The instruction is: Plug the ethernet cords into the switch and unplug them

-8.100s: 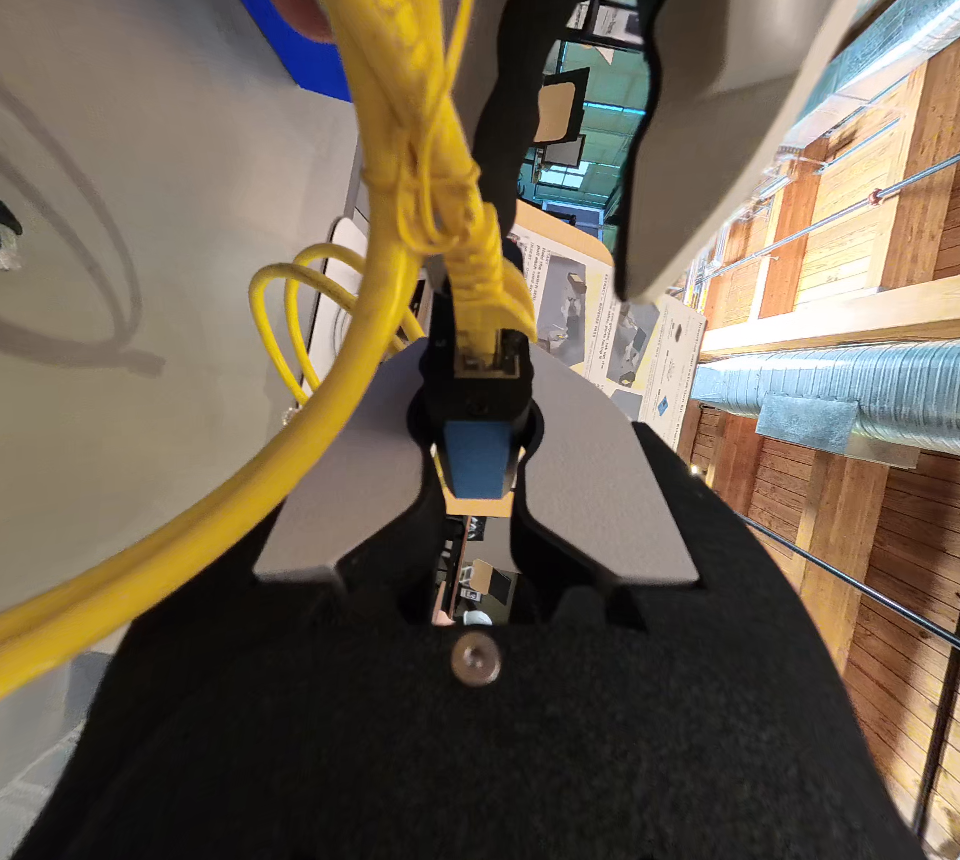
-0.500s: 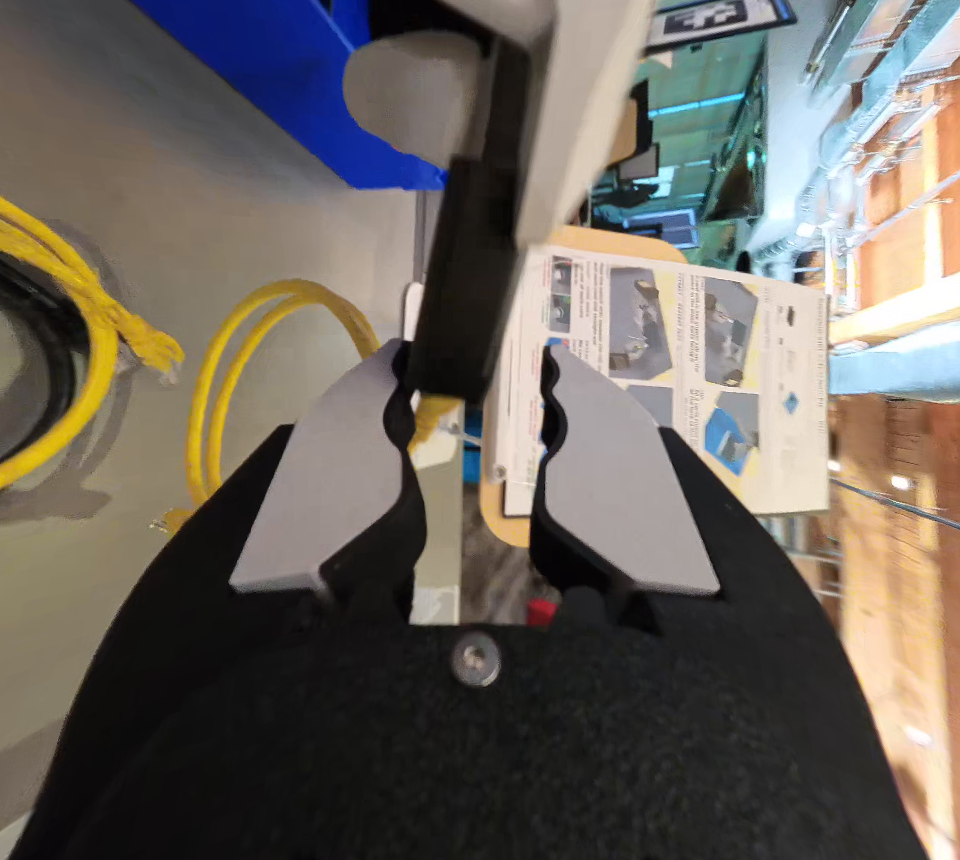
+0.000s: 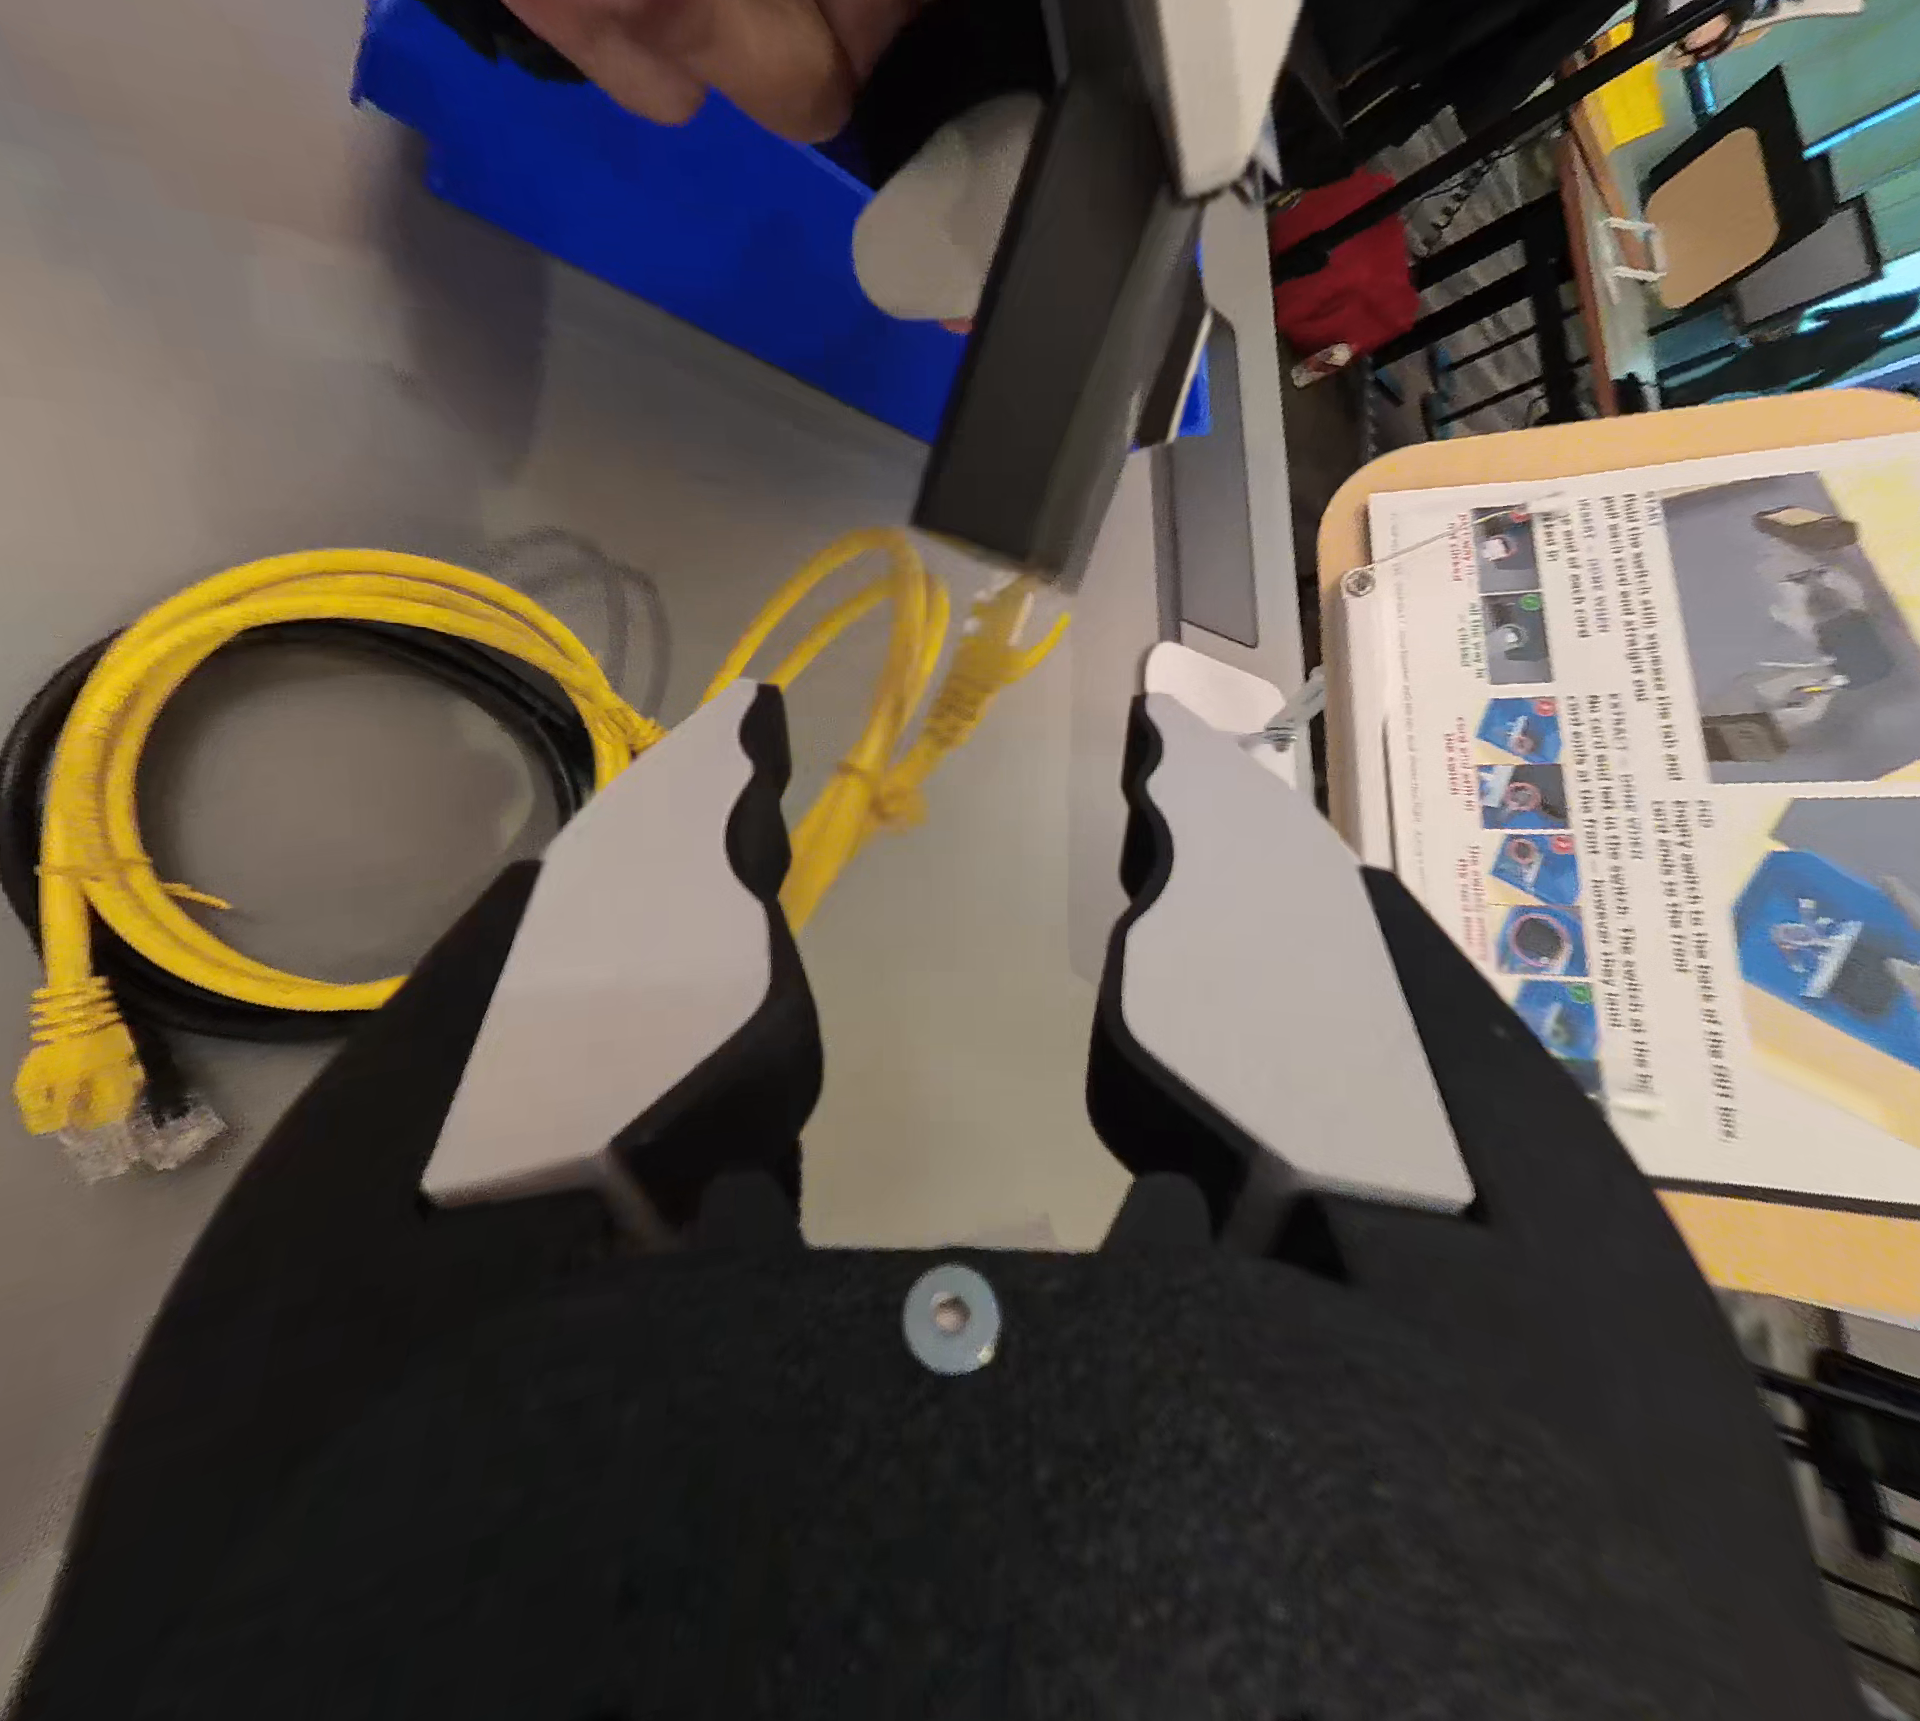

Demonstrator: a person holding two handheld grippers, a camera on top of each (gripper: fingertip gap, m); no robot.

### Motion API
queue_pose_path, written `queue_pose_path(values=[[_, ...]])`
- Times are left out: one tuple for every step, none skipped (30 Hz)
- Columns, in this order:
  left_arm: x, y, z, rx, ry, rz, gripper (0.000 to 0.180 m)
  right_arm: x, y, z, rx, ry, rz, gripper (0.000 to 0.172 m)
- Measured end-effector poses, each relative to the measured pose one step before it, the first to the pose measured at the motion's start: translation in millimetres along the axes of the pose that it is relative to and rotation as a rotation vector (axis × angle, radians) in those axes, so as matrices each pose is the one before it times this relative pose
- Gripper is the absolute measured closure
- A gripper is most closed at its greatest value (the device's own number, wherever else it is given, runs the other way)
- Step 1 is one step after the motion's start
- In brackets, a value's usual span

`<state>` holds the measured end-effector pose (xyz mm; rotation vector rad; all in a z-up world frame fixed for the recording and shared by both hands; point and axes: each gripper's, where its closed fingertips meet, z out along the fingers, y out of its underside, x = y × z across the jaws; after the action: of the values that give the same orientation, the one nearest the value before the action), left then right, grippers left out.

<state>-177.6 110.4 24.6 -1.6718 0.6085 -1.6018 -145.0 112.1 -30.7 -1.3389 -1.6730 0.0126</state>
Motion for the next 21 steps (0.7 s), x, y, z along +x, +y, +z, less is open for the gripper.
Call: queue_pose_path(values=[[-1.3, -3.18, -2.38, 0.0231, -0.0055, -0.0109, 0.123, -1.84, 0.55, 1.13, 0.0075, -0.0141, 0.0142, 0.112], [0.01, -2.7, -1.77, 0.0235, 0.0044, -0.0209, 0.122, -2.88, 1.55, 2.71, 0.0016, -0.0186, 0.0134, 0.113], [1.07, -2.9, -1.31, 0.0267, 0.0127, -0.0258, 0.122, -1.5, 3.97, 4.56, -0.0156, -0.009, 0.0197, 0.115], [0.19, -1.3, -0.39, 0.0145, 0.0071, -0.0169, 0.122, 2.29, 5.98, 5.57, -0.0313, 0.015, 0.0217, 0.118], [-0.25, 0.56, 0.11, -0.004, 0.0048, -0.0043, 0.122, 1.95, 3.94, 4.07, -0.0174, 0.0119, 0.0087, 0.128], [-1.2, -1.06, -0.96, 0.0067, -0.0013, 0.0011, 0.122, 1.17, 1.0, 1.37, 0.0045, 0.0098, -0.0084, 0.147], [-0.16, -1.28, -1.63, 0.0046, 0.0103, -0.008, 0.122, 6.4, 0.23, -1.59, 0.0028, 0.0387, -0.0086, 0.155], [1.31, 0.15, -0.93, -0.0054, 0.0256, -0.0161, 0.123, 7.39, 0.07, -3.36, -0.0047, 0.0294, 0.0044, 0.158], [1.97, 0.86, -0.52, -0.0107, 0.029, -0.0124, 0.123, 7.11, -0.66, -4.57, -0.0005, 0.0176, 0.0186, 0.159], [2.26, 0.44, 0.08, -0.0072, 0.0256, 0.0, 0.123, 5.85, -2.23, -5.09, 0.0111, 0.0087, 0.0184, 0.16], [0.6, 0.82, 0.67, -0.0071, 0.0046, 0.0165, 0.122, 4.03, -1.69, -4.53, 0.0055, 0.0027, 0.0081, 0.161], [-2.97, 0.83, 0.48, -0.0122, -0.0302, 0.0372, 0.123, 4.02, 1.67, -3.27, -0.0212, 0.0127, -0.0022, 0.161], [-5.26, 1.27, -0.37, -0.023, -0.0556, 0.0596, 0.124, 3.77, 3.71, -2.38, -0.0315, 0.02, -0.0141, 0.161], [-5.99, 1.16, -1.29, -0.0287, -0.0688, 0.077, 0.124, 3.68, 3.97, -1.92, -0.0277, 0.0246, -0.017, 0.161], [-4.12, 0.46, -1.76, -0.0283, -0.0629, 0.0917, 0.122, 1.31, 3.67, -1.38, -0.0235, 0.0047, -0.0056, 0.161], [-1.22, 0.05, -1.78, -0.0263, -0.0536, 0.1072, 0.123, -0.94, 3.71, -0.38, -0.025, -0.0105, -0.0017, 0.161], [0.1, -0.2, -1.36, -0.0253, -0.0534, 0.1146, 0.122, -0.39, 3.89, 0.35, -0.0276, -0.0023, -0.0042, 0.161], [1.46, 0.35, -0.21, -0.0294, -0.0492, 0.112, 0.12, -0.18, 2.87, 0.98, -0.0214, 0.0005, -0.0015, 0.161], [3.63, 0.95, 1.21, -0.0348, -0.0348, 0.1055, 0.115, -0.53, 2.25, 1.37, -0.0174, -0.0072, 0.0102, 0.161], [5.01, 1.19, 2.16, -0.0345, -0.0236, 0.0971, 0.109, -1.0, 1.96, 1.68, -0.0149, -0.0164, 0.0197, 0.161], [4.46, 1.75, 2.37, -0.0358, -0.0293, 0.0884, 0.105, -0.24, 1.07, 1.57, -0.0073, -0.0096, 0.02, 0.161]])
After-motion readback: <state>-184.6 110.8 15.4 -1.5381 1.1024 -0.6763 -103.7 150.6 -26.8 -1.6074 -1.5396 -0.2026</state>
